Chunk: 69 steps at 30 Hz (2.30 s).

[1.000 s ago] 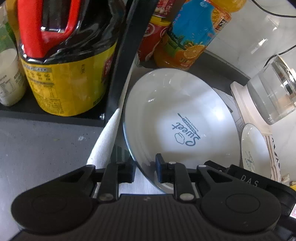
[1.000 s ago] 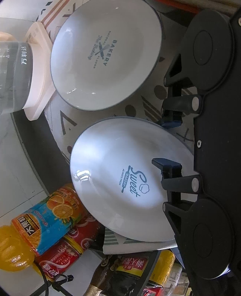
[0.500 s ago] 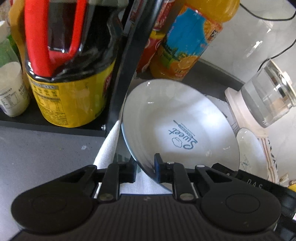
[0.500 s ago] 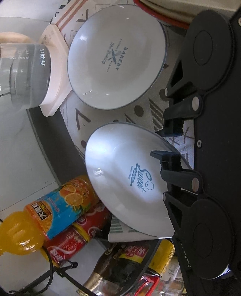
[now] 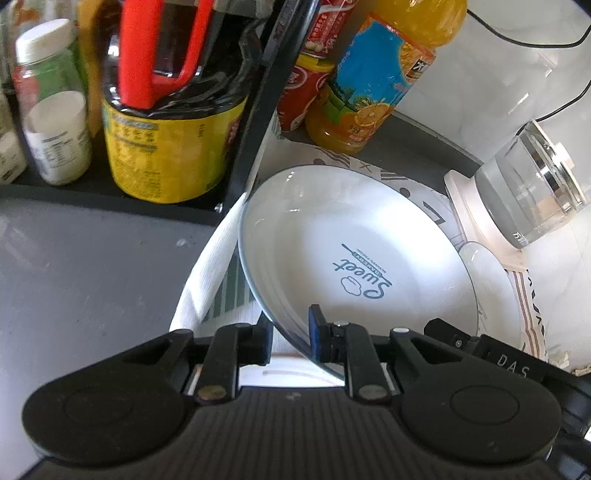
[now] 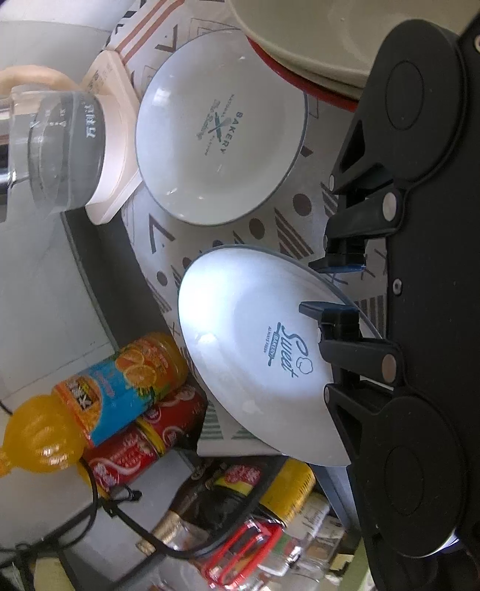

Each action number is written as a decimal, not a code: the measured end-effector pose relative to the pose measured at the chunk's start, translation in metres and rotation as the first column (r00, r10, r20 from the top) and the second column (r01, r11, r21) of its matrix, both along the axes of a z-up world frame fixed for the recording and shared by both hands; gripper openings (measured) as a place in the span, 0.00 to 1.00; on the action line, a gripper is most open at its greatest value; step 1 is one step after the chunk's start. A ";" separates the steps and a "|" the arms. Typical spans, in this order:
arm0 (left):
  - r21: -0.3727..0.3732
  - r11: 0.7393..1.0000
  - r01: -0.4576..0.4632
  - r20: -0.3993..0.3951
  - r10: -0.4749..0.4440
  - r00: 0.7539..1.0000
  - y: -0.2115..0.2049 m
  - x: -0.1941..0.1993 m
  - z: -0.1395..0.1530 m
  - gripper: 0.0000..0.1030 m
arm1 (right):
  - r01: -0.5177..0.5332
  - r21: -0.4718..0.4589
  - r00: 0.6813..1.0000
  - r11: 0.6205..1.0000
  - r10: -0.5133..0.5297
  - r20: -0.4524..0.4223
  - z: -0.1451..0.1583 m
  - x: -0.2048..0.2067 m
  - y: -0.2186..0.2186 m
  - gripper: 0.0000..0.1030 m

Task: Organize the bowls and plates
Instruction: 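Lift the 'Sweet' plate with both grippers and carry it over the flower-pattern plate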

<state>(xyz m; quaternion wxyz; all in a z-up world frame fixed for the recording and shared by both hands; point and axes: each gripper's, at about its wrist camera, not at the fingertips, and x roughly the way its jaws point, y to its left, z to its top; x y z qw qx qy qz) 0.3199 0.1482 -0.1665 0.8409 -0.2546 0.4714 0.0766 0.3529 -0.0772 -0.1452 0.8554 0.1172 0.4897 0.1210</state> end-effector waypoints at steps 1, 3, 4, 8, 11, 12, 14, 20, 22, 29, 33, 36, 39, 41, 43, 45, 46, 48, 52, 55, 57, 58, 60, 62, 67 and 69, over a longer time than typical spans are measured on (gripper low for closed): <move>0.004 1.000 -0.005 0.004 0.005 1.000 -0.002 -0.002 0.002 0.17 | -0.009 0.002 1.000 1.000 0.009 0.006 0.002 -0.002 0.000 0.15; 0.015 1.000 -0.016 0.014 0.015 1.000 -0.004 -0.007 0.006 0.17 | -0.018 0.006 1.000 1.000 0.018 0.010 0.004 -0.005 0.000 0.15; 0.019 1.000 -0.022 0.020 0.021 1.000 -0.004 -0.010 0.008 0.17 | -0.021 0.006 1.000 1.000 0.021 0.012 0.006 -0.006 0.000 0.15; 0.024 0.999 -0.039 0.037 0.038 0.999 -0.005 -0.020 0.019 0.17 | -0.041 0.014 0.999 0.999 0.041 0.024 0.012 -0.012 -0.002 0.15; 0.035 0.998 -0.049 0.045 0.047 0.998 -0.008 -0.026 0.024 0.17 | -0.056 0.018 0.998 0.998 0.055 0.035 0.017 -0.016 -0.004 0.15; 0.039 0.998 -0.053 0.048 0.051 0.998 -0.009 -0.027 0.025 0.17 | -0.060 0.020 0.998 0.998 0.059 0.037 0.018 -0.017 -0.005 0.15; 0.041 0.997 -0.058 0.051 0.056 0.997 -0.012 -0.032 0.028 0.17 | -0.070 0.021 0.997 0.997 0.069 0.040 0.021 -0.021 -0.006 0.15; 0.053 0.996 -0.076 0.059 0.073 0.996 -0.019 -0.048 0.033 0.17 | -0.100 0.025 0.994 0.995 0.099 0.046 0.024 -0.035 -0.011 0.15; 0.057 0.995 -0.084 0.060 0.080 0.995 -0.022 -0.054 0.035 0.17 | -0.112 0.027 0.993 0.993 0.111 0.046 0.025 -0.040 -0.013 0.15; 0.068 0.991 -0.119 0.054 0.116 0.992 -0.032 -0.079 0.037 0.17 | -0.151 0.035 0.988 0.988 0.149 0.042 0.025 -0.059 -0.019 0.15; 0.073 0.988 -0.138 0.049 0.135 0.990 -0.037 -0.095 0.037 0.17 | -0.172 0.036 0.985 0.984 0.171 0.034 0.023 -0.069 -0.022 0.15; 0.075 0.985 -0.152 0.045 0.149 0.988 -0.042 -0.107 0.036 0.17 | -0.191 0.028 0.981 0.981 0.190 0.033 0.022 -0.078 -0.024 0.15; 0.074 0.983 -0.167 0.039 0.164 0.986 -0.046 -0.119 0.035 0.17 | -0.203 0.026 0.979 0.979 0.202 0.032 0.022 -0.085 -0.027 0.15; 0.074 0.982 -0.173 0.035 0.170 0.985 -0.049 -0.126 0.033 0.17 | -0.210 0.024 0.977 0.977 0.209 0.029 0.022 -0.089 -0.029 0.15; 0.074 0.981 -0.179 0.031 0.177 0.984 -0.052 -0.132 0.032 0.17 | -0.217 0.022 0.976 0.976 0.216 0.025 0.021 -0.095 -0.031 0.15; 0.074 0.980 -0.186 0.026 0.185 0.982 -0.055 -0.137 0.031 0.17 | -0.226 0.016 0.974 0.974 0.226 0.028 0.020 -0.099 -0.032 0.15; 0.076 0.979 -0.189 0.028 0.187 0.982 -0.057 -0.140 0.031 0.17 | -0.230 0.015 0.973 0.973 0.229 0.029 0.021 -0.101 -0.033 0.15; 0.081 0.978 -0.193 0.030 0.191 0.981 -0.061 -0.145 0.031 0.17 | -0.236 0.014 0.971 0.972 0.235 0.029 0.022 -0.103 -0.034 0.15; 0.083 0.976 -0.204 0.030 0.202 0.979 -0.066 -0.152 0.031 0.17 | -0.246 0.014 0.969 0.969 0.245 0.030 0.023 -0.106 -0.036 0.15; 0.080 0.974 -0.212 0.024 0.211 0.977 -0.067 -0.157 0.031 0.17 | -0.249 0.016 0.968 0.968 0.249 0.024 0.022 -0.108 -0.038 0.15; 0.082 0.973 -0.214 0.018 0.213 0.977 -0.068 -0.160 0.030 0.18 | -0.252 0.015 0.968 0.968 0.252 0.021 0.021 -0.110 -0.039 0.15; 0.083 0.973 -0.214 0.015 0.214 0.977 -0.068 -0.161 0.029 0.18 | -0.254 0.013 0.967 0.967 0.254 0.021 0.020 -0.111 -0.039 0.15; 0.083 0.973 -0.216 0.011 0.216 0.976 -0.069 -0.163 0.028 0.18 | -0.257 0.008 0.966 0.966 0.257 0.022 0.020 -0.112 -0.040 0.15; 0.084 0.973 -0.215 0.010 0.215 0.977 -0.070 -0.166 0.027 0.18 | -0.260 0.005 0.965 0.966 0.260 0.022 0.021 -0.112 -0.040 0.15; 0.080 0.974 -0.213 -0.001 0.214 0.977 -0.071 -0.167 0.025 0.18 | -0.267 -0.004 0.963 0.964 0.267 0.022 0.020 -0.114 -0.041 0.15; 0.075 0.973 -0.217 -0.009 0.218 0.976 -0.072 -0.168 0.024 0.18 | -0.270 -0.007 0.963 0.963 0.270 0.021 0.020 -0.114 -0.041 0.15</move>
